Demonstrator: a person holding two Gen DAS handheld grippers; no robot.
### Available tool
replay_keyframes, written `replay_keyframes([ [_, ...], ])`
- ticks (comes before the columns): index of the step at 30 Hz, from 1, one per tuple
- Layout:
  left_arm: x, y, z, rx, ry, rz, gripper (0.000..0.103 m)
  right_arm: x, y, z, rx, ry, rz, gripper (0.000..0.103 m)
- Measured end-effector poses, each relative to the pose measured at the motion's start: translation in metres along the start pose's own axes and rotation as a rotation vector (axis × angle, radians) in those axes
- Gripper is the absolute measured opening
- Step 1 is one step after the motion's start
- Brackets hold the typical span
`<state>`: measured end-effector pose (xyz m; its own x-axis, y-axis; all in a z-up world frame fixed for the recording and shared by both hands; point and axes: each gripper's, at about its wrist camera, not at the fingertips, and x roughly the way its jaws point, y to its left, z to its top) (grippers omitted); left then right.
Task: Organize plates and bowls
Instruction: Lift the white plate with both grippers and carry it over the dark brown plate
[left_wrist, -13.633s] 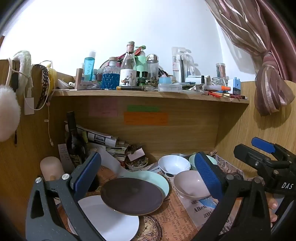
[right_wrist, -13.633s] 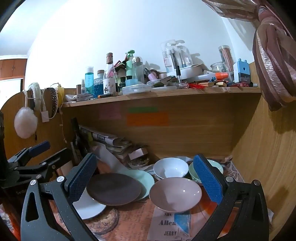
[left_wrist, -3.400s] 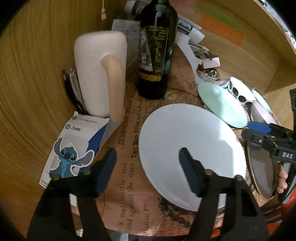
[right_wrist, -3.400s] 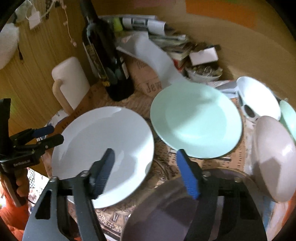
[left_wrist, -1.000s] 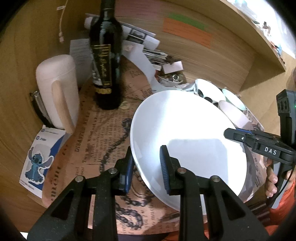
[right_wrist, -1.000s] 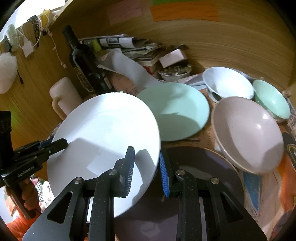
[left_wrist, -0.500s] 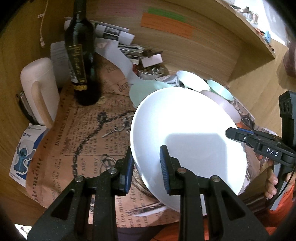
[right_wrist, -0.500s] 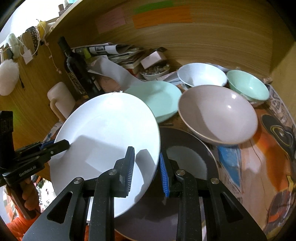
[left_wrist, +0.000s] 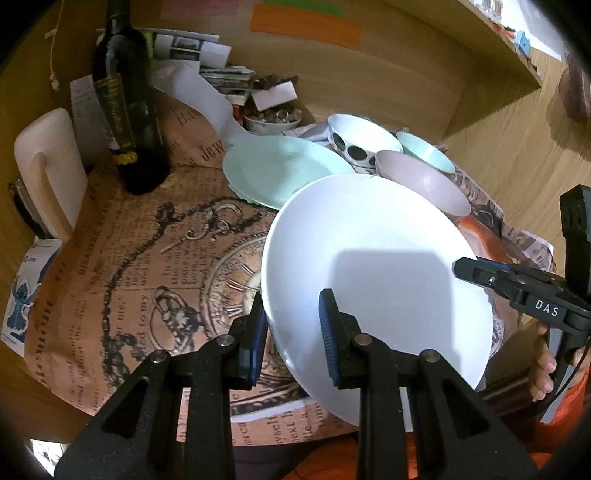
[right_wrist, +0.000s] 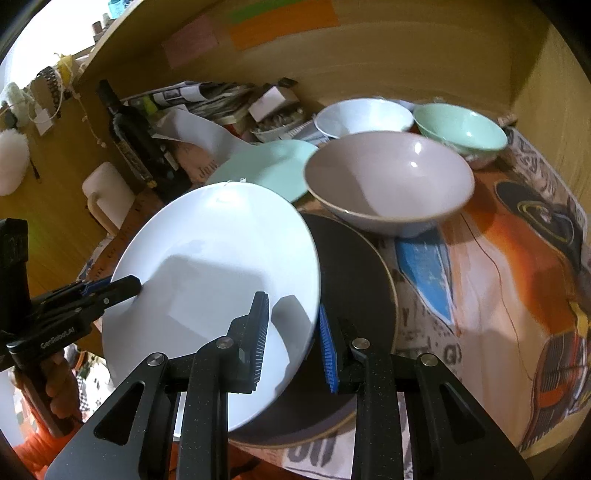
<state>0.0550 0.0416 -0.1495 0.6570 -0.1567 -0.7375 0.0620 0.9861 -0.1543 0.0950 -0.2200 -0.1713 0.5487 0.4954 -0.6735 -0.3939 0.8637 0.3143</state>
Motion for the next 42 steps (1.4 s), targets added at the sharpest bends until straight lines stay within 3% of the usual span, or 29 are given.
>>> replay_keyframes([
  [31, 0.043, -0.018, 0.006, 0.054, 0.079, -0.031, 0.030, 0.003, -0.025, -0.007, 0.068, 0.052, -0.021, 0.024],
  [42, 0.048, -0.028, 0.007, 0.145, 0.062, 0.024, 0.030, 0.001, -0.027, -0.006, 0.085, 0.058, -0.015, 0.024],
])
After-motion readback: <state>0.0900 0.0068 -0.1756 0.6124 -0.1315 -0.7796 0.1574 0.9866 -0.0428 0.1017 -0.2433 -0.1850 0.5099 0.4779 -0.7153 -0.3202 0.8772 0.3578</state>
